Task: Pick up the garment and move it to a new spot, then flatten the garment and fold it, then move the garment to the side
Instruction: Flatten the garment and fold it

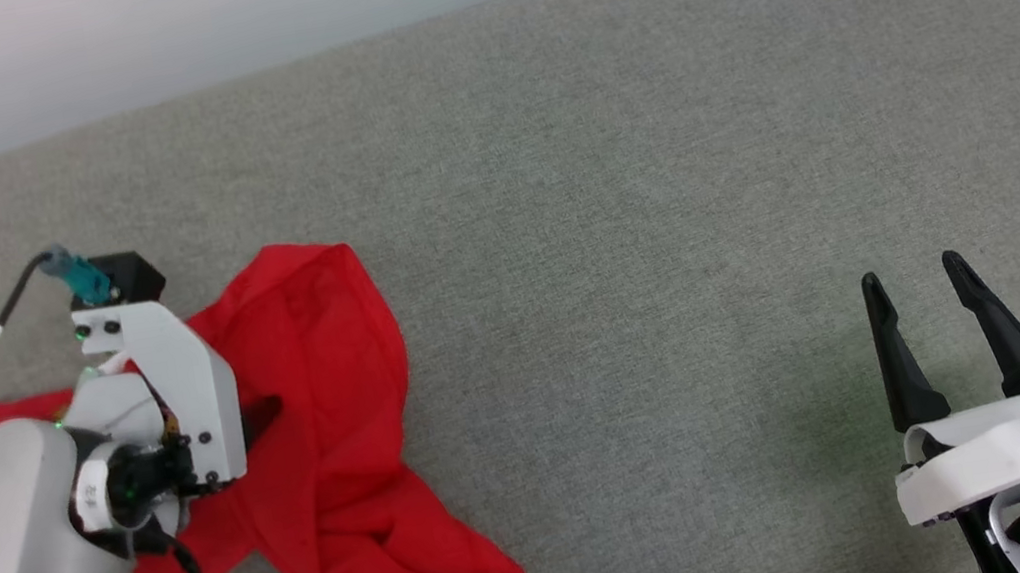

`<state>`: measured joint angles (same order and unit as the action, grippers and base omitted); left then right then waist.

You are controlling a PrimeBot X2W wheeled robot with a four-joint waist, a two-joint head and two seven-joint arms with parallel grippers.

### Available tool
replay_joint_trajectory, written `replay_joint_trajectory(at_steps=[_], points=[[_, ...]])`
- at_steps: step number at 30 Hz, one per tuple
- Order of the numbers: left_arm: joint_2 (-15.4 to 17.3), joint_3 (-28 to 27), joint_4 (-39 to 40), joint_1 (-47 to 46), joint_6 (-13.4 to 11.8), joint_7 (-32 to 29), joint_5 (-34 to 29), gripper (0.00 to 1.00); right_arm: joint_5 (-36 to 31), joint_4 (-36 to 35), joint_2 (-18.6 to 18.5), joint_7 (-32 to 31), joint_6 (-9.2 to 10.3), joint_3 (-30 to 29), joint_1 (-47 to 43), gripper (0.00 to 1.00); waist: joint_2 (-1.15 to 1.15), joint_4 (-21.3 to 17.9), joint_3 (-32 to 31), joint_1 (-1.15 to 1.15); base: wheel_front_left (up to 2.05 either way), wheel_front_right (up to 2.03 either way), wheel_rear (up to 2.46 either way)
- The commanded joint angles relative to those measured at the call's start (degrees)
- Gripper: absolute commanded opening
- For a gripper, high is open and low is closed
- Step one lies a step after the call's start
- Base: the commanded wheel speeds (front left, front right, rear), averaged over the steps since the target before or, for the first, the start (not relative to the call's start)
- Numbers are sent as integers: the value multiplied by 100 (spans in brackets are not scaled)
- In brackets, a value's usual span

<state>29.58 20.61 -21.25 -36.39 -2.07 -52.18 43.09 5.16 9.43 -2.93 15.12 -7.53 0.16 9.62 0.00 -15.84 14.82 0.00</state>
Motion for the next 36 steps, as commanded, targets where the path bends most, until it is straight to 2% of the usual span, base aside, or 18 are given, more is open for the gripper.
replay_joint_trajectory(at_steps=[1,2,3,4,7,9,13,16,17,24,29,31,32,33,34,35,36], points=[[-63,5,-67,-4,49,7,54,77,36,0,7,5,8,11,48,100,0,-5,25,0,0,0,0],[-125,0,-124,-23,76,15,124,38,34,2,6,5,8,3,55,100,0,6,28,0,0,0,0],[-193,-9,-179,-38,81,-10,185,7,30,2,7,5,8,-8,60,100,0,19,27,0,0,0,0],[-229,17,-197,-61,142,-27,198,0,25,6,7,5,8,-21,62,100,0,35,21,0,0,0,0],[-308,29,-146,-251,310,119,240,0,-8,22,7,5,8,-41,72,100,0,90,-15,0,0,0,0],[-482,14,-63,-335,416,175,375,0,-30,40,6,5,8,-56,76,100,0,129,-67,0,0,0,0],[-756,153,238,-435,557,-34,591,0,-106,73,7,5,8,-100,70,100,0,208,-185,0,0,0,0],[-1038,308,603,-444,568,-183,734,0,-138,75,7,5,8,-128,69,100,0,263,-255,0,0,0,0],[-1038,308,603,-444,568,-183,734,0,-138,75,7,5,8,-128,69,100,0,263,-255,0,0,0,0],[-1756,657,1535,-213,337,-540,1133,0,-179,100,6,5,8,-133,144,100,0,303,-319,0,0,0,0],[-1946,982,1881,63,174,-777,1171,0,-118,85,7,5,8,-146,148,100,0,260,-262,0,0,0,0],[-1927,1072,1890,128,178,-815,1116,3,-97,83,7,5,8,-147,148,100,0,253,-246,0,0,0,0],[-1903,1135,1873,194,183,-802,1067,9,-87,85,7,5,8,-151,149,100,0,250,-231,0,0,0,0],[-1881,1181,1831,250,179,-776,1014,20,-76,93,7,5,8,-156,152,100,0,248,-218,0,0,0,0],[-1868,1225,1769,304,184,-747,967,44,-61,99,7,5,8,-154,158,100,0,248,-210,0,0,0,0],[-1860,1248,1706,352,188,-707,930,74,-45,113,7,5,8,-142,162,100,0,249,-210,0,0,0,0],[-1835,1265,1637,373,200,-663,873,100,-37,127,6,5,8,-126,165,100,0,254,-221,0,0,0,0]])
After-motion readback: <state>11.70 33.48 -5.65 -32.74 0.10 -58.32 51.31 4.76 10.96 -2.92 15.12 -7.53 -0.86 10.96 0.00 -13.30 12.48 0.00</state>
